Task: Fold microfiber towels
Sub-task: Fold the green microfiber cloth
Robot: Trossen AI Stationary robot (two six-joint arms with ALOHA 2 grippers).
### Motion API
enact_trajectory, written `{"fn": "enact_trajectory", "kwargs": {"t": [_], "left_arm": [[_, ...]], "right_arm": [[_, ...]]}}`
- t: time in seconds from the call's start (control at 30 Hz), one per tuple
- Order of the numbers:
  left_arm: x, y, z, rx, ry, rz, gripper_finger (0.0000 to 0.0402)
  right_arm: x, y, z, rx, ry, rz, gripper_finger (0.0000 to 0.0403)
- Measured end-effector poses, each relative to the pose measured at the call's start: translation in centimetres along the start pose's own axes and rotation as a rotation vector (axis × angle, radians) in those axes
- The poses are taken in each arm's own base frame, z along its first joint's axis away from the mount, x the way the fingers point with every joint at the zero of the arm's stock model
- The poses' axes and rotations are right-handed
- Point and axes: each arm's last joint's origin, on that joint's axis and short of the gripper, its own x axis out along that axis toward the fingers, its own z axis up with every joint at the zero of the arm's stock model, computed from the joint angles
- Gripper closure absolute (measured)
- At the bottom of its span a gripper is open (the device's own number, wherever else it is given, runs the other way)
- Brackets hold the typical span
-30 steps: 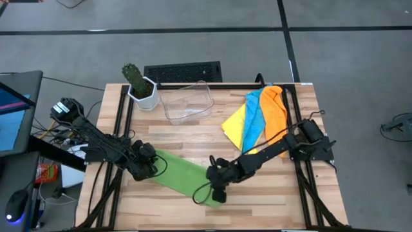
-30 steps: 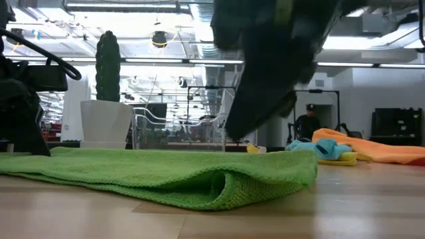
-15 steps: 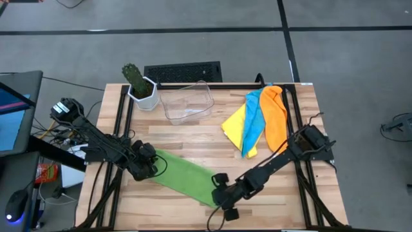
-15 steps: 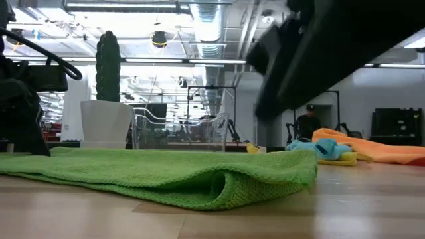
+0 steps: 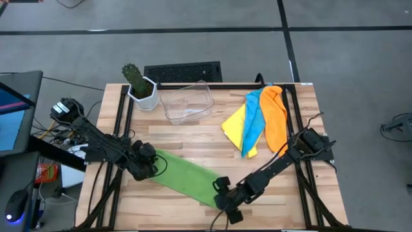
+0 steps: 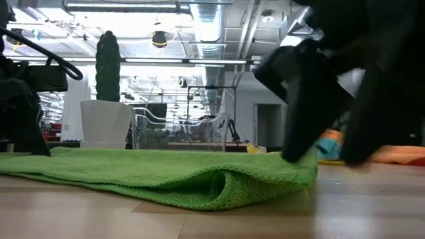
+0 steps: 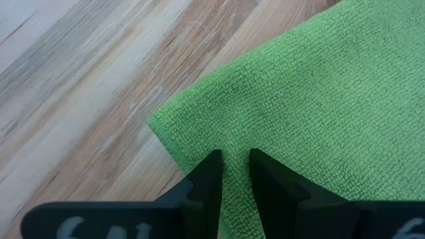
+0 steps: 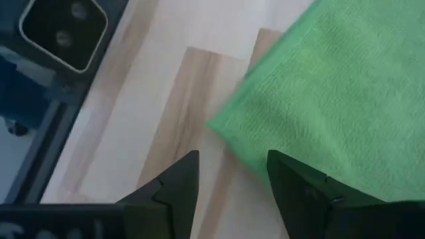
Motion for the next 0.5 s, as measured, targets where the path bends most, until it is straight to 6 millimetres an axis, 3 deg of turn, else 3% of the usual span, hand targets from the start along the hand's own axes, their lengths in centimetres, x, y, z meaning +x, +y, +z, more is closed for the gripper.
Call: {"fn": "enact_trajectory", "kwargs": {"t": [0.33,0.5], "left_arm": [[0.0,0.0,0.0,-0.005,0.0,0.0,0.0331],[0.0,0.0,0.0,-0.003,-0.001,0.0,0.0331]], "right_arm": [[1.1,-0.4,-0.5,0.007,0.022,-0.018,0.0217],[1.8,-0.6,-0.7,0.048,0.035,-0.029,0.0251]]}}
